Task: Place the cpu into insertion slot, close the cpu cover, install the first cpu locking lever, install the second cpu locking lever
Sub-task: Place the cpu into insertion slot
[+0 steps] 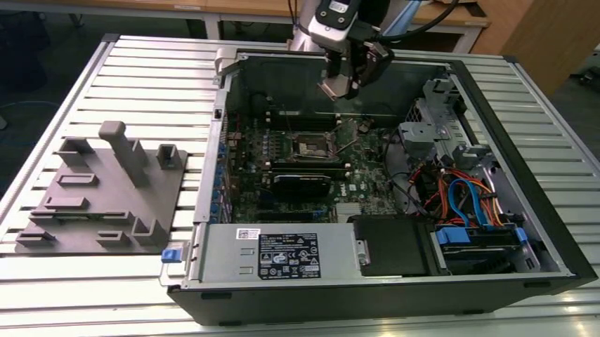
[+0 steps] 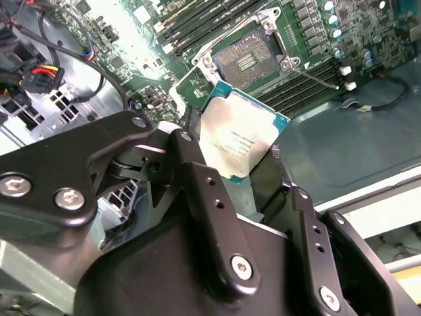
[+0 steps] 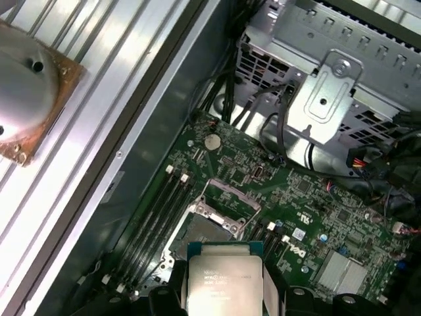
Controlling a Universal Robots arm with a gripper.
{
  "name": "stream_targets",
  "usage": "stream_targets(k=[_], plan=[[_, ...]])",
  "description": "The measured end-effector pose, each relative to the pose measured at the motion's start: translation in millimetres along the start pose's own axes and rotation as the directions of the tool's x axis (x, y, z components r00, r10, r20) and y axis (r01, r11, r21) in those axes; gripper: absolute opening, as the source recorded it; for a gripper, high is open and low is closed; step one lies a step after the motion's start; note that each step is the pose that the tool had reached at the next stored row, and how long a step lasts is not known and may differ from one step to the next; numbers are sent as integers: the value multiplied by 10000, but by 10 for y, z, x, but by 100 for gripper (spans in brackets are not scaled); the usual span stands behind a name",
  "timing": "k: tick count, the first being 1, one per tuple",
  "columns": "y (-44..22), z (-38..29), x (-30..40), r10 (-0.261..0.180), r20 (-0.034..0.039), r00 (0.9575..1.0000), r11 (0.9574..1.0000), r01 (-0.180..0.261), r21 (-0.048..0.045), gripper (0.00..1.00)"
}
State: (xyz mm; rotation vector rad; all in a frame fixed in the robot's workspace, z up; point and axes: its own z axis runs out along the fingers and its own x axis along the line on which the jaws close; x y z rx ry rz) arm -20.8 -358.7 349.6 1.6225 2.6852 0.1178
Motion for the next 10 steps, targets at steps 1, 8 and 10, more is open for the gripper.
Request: stream_targets(k=[1, 8, 10], plan=[[0, 0, 0, 103, 7, 9999, 9999, -103, -3, 54], [0, 0, 0, 113, 8, 9999, 9999, -113, -4, 54], [0, 0, 0, 114, 8, 9999, 9999, -114, -4, 54]])
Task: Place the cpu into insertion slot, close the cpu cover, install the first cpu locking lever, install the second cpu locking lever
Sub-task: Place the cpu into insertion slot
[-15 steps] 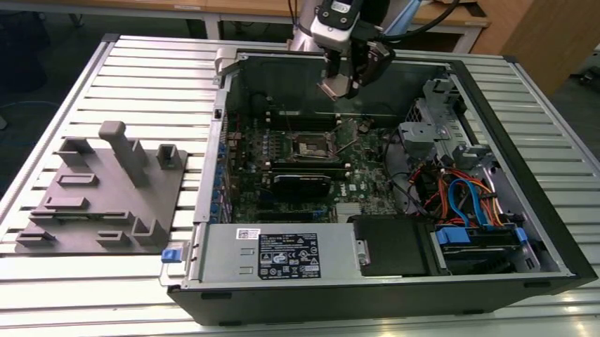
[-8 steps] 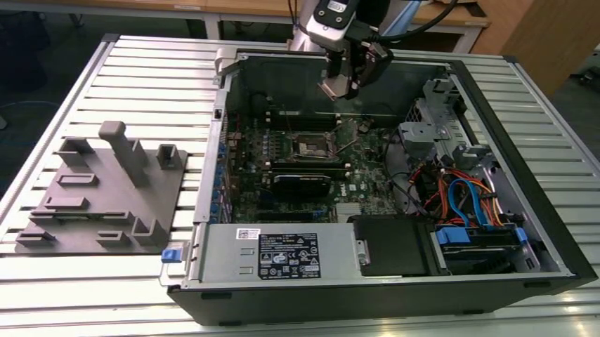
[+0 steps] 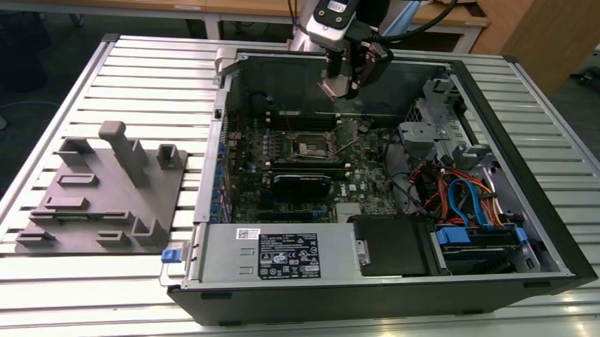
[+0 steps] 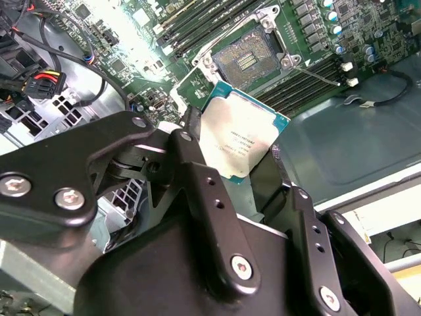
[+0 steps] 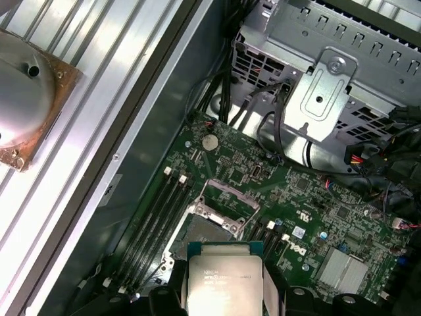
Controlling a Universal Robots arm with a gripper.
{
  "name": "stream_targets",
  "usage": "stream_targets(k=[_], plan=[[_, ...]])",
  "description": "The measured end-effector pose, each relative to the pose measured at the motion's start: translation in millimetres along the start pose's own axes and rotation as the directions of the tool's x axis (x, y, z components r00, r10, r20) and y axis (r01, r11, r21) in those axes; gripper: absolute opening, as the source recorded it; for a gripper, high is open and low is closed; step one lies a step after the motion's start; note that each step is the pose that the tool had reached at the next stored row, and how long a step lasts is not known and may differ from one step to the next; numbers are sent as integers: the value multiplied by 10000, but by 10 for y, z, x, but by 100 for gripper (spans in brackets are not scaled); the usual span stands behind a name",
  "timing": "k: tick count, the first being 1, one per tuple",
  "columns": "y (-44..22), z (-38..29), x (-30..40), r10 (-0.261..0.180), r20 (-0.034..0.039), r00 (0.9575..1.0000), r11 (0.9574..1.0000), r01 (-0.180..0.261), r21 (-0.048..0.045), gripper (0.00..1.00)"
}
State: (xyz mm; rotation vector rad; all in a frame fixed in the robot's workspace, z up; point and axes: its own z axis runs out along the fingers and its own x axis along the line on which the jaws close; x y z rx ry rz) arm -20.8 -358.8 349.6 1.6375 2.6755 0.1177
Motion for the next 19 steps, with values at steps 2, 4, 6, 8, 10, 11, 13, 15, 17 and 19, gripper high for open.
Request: stream_targets(k=[2, 4, 6, 8, 10, 11, 13, 15, 17, 19], plan=[[0, 0, 0, 1, 0, 10000, 10000, -1, 0, 54], [0, 0, 0, 10, 0, 10000, 10000, -10, -1, 54], [0, 0, 0, 30, 2, 10000, 10000, -30, -1, 54], [0, 2, 0, 194, 12, 9998, 9998, -194, -9, 54], [0, 3, 0, 455, 28, 9990, 9990, -455, -18, 54], [0, 3, 0, 457, 29, 9989, 9990, -457, -18, 54], [0, 3, 0, 459, 30, 9989, 9989, -459, -18, 54], [0, 4, 0, 603, 39, 9982, 9982, -603, -23, 54], [0, 4, 0, 742, 47, 9972, 9972, -742, -29, 54], [0, 4, 0, 743, 48, 9972, 9972, -743, -29, 54]])
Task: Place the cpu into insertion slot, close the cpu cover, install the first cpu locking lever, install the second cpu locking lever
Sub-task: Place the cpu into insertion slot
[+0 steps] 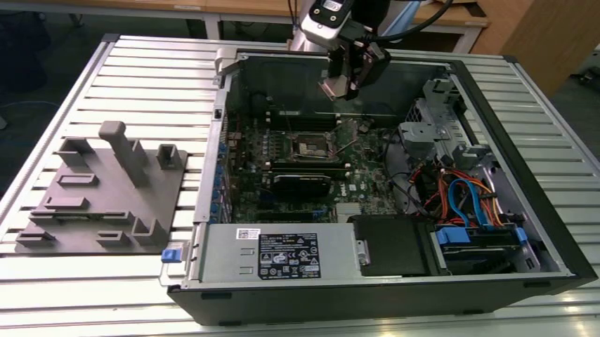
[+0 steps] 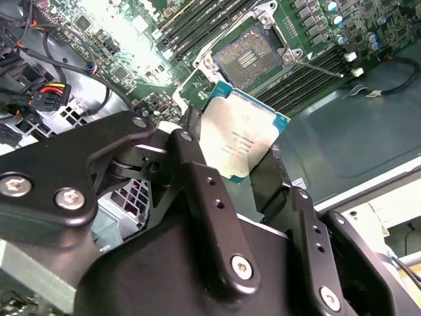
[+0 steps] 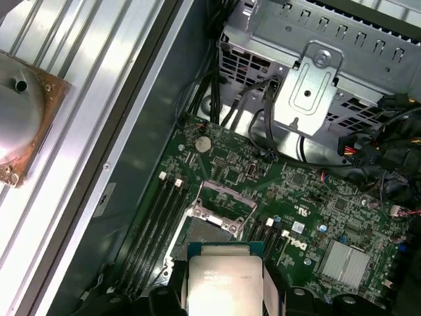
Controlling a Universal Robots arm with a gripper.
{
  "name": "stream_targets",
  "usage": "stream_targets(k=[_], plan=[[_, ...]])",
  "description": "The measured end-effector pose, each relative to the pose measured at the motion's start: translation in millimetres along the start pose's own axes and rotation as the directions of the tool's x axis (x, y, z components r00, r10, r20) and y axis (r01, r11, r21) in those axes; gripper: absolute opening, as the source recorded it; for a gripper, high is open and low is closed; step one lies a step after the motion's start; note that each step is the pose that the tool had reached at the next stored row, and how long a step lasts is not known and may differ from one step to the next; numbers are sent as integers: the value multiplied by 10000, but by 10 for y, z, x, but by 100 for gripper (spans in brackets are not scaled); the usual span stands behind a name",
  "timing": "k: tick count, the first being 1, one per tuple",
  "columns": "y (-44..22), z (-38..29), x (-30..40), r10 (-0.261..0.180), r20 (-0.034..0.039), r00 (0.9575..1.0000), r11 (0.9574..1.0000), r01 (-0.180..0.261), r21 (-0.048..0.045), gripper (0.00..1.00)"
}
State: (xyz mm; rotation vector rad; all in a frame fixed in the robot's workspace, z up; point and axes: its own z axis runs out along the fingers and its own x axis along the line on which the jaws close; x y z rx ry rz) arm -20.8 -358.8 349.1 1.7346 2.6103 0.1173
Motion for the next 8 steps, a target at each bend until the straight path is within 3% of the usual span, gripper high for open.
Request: stream_targets(k=[4, 8], plan=[[0, 3, 0, 170, 10, 9999, 9999, -170, -7, 54], [0, 9, 0, 683, 43, 9977, 9977, -682, -27, 54]])
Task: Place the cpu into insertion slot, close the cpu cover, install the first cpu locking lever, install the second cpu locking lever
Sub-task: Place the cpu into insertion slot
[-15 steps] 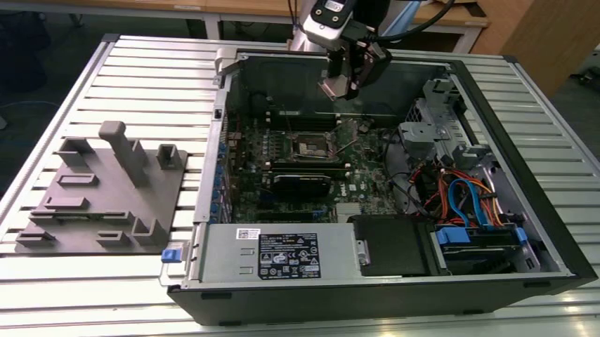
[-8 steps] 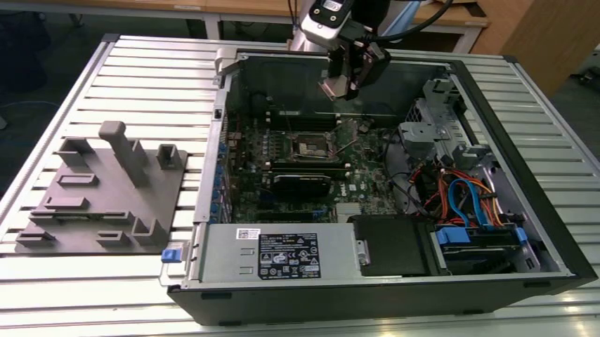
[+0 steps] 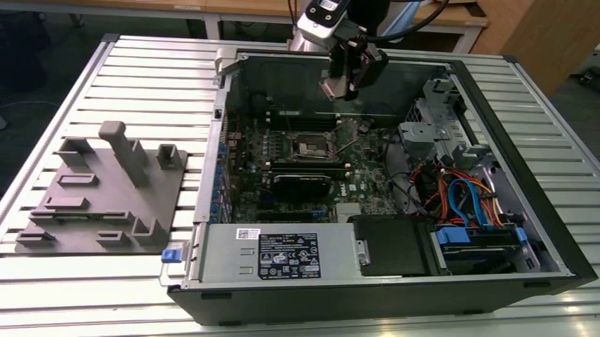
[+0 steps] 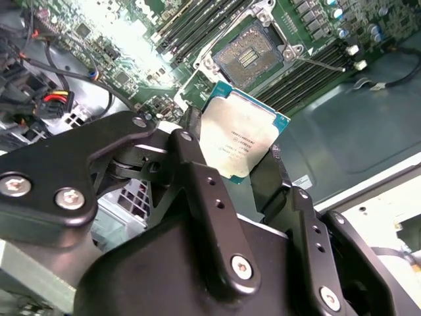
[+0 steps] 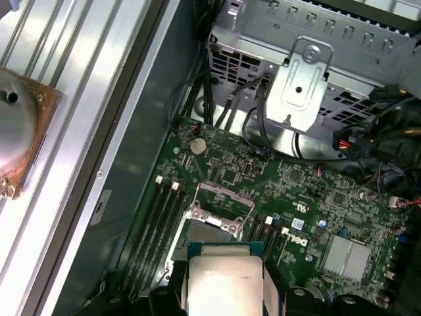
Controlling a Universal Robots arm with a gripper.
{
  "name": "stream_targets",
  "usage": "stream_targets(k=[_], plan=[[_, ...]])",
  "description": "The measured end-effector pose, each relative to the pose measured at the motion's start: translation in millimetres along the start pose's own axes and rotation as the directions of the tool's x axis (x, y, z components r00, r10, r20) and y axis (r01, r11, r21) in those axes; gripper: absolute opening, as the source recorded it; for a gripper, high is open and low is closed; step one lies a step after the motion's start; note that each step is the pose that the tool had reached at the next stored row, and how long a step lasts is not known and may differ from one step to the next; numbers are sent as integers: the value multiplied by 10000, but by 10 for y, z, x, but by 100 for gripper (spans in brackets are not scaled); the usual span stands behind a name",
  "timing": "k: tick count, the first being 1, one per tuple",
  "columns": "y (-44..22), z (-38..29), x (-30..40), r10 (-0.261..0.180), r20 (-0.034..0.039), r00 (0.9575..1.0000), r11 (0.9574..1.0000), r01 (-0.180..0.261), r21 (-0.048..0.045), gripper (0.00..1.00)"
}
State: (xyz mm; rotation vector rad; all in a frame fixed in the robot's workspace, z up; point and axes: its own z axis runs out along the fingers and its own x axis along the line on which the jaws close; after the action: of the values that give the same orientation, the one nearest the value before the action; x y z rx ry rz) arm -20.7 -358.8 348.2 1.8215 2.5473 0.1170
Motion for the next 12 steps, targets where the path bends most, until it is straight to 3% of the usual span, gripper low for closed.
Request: stream_targets(k=[12], plan=[[0, 1, 0, 142, 10, 9999, 9999, -142, -5, 54]])
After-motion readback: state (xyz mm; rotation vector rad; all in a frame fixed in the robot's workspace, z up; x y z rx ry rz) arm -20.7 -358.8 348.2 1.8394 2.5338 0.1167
